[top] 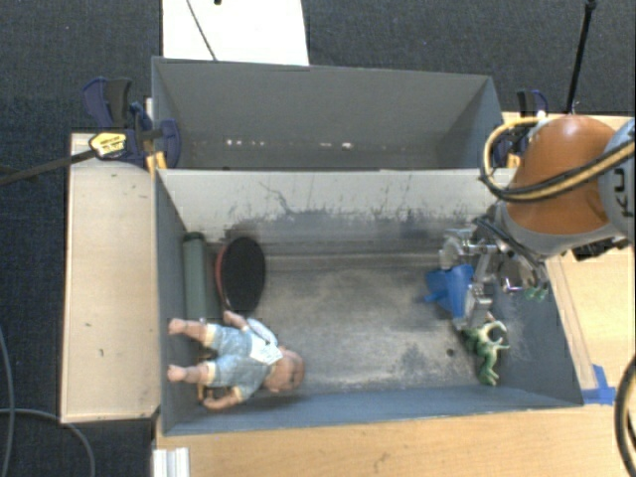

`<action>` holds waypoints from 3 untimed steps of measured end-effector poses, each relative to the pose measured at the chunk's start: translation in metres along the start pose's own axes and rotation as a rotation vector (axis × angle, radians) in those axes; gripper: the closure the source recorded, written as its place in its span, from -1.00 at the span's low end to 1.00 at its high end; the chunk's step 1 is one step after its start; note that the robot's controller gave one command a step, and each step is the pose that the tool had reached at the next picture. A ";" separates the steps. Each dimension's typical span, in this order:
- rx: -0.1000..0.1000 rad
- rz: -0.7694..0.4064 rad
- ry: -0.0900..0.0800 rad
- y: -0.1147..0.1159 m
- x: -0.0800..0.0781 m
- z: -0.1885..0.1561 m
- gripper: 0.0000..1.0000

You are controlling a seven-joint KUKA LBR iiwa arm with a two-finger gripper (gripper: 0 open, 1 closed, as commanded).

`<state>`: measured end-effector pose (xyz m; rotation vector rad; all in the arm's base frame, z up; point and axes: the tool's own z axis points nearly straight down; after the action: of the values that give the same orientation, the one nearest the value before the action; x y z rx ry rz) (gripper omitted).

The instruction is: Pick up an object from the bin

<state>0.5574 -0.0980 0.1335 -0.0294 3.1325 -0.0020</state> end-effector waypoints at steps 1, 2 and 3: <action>-0.002 0.133 -0.002 -0.026 -0.005 0.062 -1.00; -0.010 0.043 0.006 -0.051 -0.032 0.062 -1.00; 0.000 0.134 -0.015 -0.027 -0.008 0.058 -1.00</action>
Offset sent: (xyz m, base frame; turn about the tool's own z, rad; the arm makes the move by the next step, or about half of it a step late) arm 0.0306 -0.0533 -0.0635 0.0390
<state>0.5670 -0.1244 0.0754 0.1796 3.1123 -0.0008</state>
